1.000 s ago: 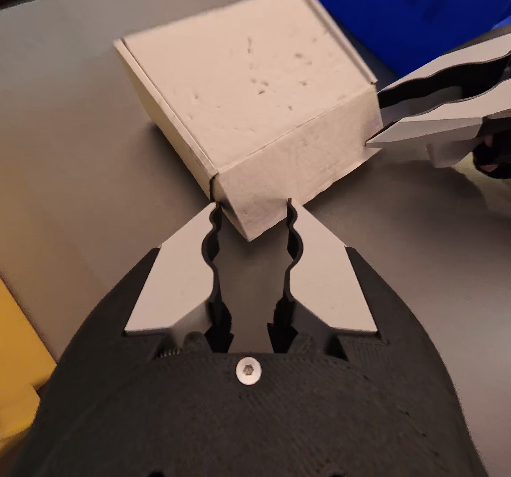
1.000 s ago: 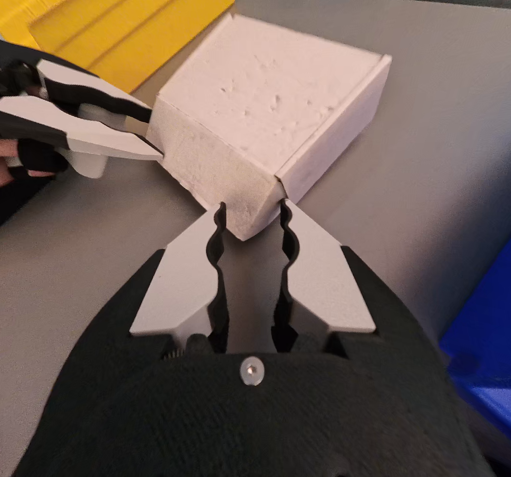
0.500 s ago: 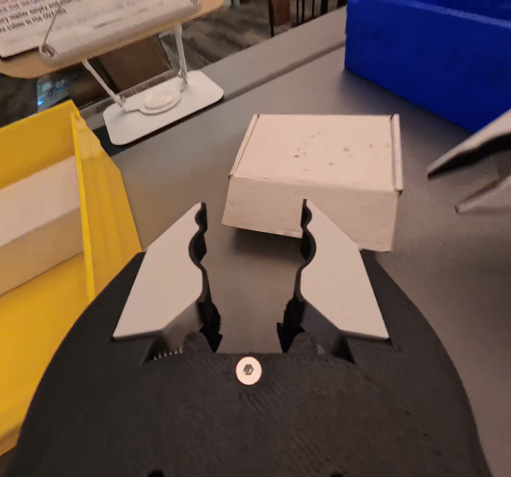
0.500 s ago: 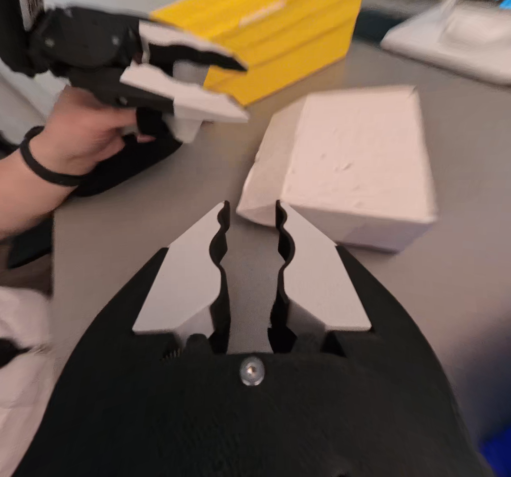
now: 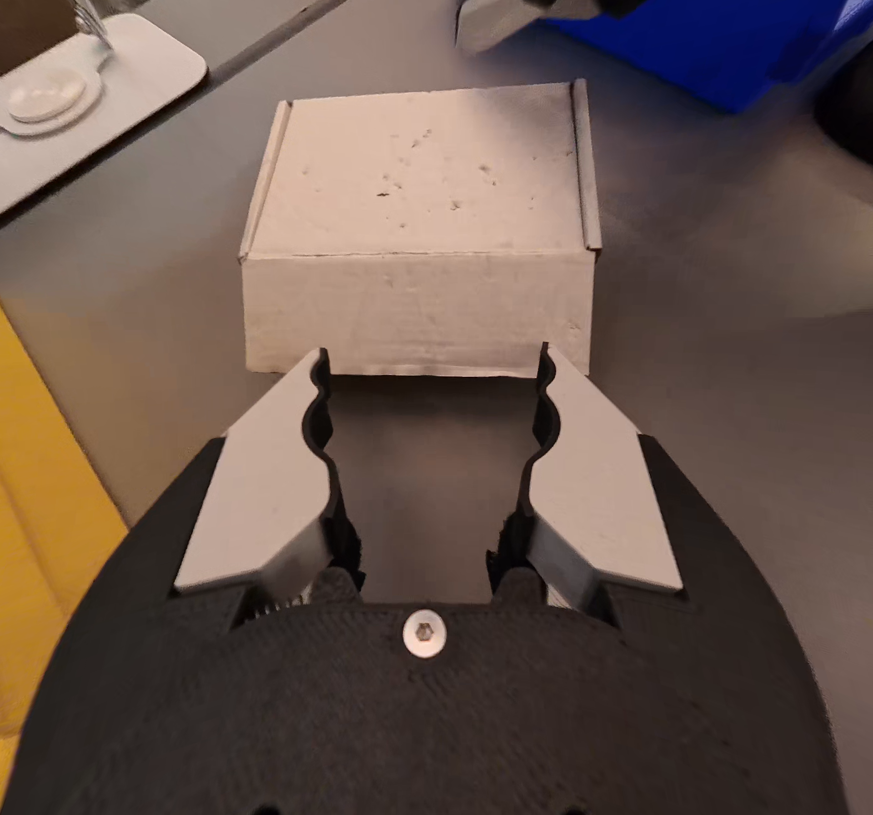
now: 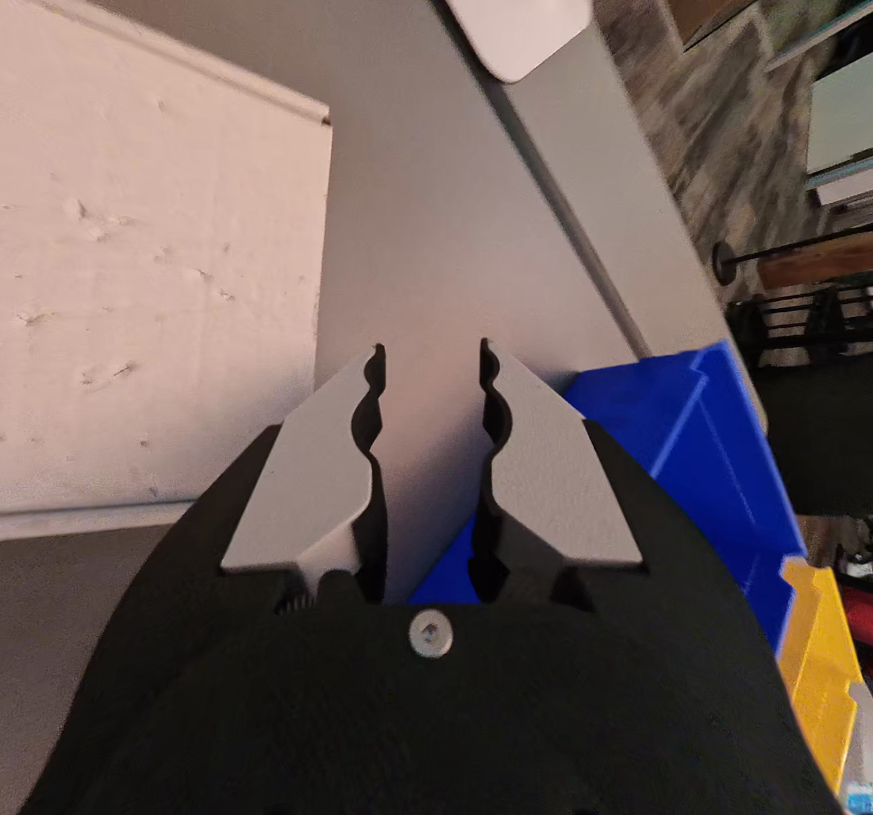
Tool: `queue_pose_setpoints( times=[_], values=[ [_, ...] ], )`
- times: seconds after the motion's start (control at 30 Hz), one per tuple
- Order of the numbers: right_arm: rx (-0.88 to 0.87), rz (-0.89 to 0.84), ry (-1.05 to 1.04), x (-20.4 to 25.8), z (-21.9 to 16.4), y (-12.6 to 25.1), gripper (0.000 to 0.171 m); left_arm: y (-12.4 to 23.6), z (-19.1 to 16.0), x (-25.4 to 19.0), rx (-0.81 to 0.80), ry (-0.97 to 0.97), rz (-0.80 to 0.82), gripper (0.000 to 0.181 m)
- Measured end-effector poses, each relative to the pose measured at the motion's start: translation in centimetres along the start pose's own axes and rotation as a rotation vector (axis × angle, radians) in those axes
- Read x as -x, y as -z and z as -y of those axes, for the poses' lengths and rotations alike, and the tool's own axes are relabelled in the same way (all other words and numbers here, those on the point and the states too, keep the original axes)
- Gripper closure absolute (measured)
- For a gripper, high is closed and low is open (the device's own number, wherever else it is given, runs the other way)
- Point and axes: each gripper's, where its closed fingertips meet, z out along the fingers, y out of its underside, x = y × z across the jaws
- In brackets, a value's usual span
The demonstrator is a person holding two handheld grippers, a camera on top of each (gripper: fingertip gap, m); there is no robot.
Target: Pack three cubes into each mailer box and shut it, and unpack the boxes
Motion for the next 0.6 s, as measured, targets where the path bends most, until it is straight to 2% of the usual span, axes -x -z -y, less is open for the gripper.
queue_pose_setpoints(
  times=[0.03, 0.07, 0.1, 0.13, 0.37, 0.6],
  values=[
    [0.020, 0.050, 0.011, 0.9, -0.1, -0.7, 0.134, -0.1, -0.1, -0.1, 0.005, 0.021, -0.023, 0.094],
    [0.022, 0.130, 0.012, 2.2, 0.0, -1.1, 0.141, -0.3, -0.2, -0.2, 0.013, 0.042, -0.047, 0.092],
    [0.007, 0.195, 0.004, 3.4, 0.3, -1.3, 0.164, -0.4, -0.3, -0.3, 0.022, 0.058, -0.067, 0.090],
    [-0.005, 0.225, -0.004, 4.1, 0.5, -1.2, 0.171, -0.5, -0.4, -0.3, 0.033, 0.062, -0.072, 0.088],
    [0.003, 0.256, 0.034, 5.7, -0.8, 1.4, 0.171, 0.0, -1.2, -1.6, 0.071, -0.035, -0.122, 0.083],
    [0.074, 0.334, 0.073, 7.6, -4.1, 4.4, 0.171, 1.0, -1.9, -3.2, 0.107, -0.113, -0.228, 0.079]
  ],
)
